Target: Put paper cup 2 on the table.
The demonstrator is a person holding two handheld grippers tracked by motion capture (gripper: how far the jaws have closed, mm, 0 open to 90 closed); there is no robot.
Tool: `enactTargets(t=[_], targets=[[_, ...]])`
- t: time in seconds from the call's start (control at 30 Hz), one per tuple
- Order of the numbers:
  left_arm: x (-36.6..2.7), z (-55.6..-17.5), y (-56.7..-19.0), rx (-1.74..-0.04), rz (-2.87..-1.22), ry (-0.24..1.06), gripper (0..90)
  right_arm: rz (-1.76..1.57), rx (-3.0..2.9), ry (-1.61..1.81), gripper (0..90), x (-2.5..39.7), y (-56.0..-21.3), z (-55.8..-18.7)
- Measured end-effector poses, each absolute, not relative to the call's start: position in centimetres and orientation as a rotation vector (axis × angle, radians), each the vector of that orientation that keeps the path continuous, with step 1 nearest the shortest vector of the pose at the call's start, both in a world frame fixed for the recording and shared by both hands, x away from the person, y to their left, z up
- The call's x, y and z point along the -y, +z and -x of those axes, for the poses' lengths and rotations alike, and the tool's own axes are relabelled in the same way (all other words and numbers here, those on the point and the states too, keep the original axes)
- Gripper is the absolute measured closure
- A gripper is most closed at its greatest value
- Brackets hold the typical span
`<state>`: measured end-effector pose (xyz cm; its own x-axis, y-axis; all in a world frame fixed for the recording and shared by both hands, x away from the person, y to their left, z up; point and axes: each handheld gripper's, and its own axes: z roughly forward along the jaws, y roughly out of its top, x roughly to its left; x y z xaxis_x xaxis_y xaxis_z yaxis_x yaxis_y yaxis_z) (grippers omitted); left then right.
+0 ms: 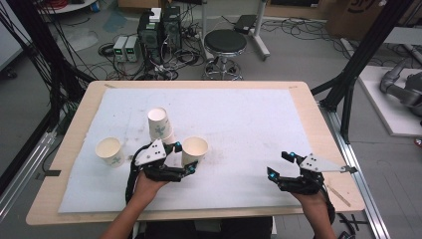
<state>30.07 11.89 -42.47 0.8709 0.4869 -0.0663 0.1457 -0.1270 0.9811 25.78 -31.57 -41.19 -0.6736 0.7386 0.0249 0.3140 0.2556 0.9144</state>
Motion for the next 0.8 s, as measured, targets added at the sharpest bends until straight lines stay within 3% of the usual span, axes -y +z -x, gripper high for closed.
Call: enactTargets(t=[0.8], targets=[[-2.1, -36.1, -44.0, -0.559, -1.779, 0.294, 29.5, -0.955, -2.113, 1.433, 20.8, 32.2, -40.9, -25.8]])
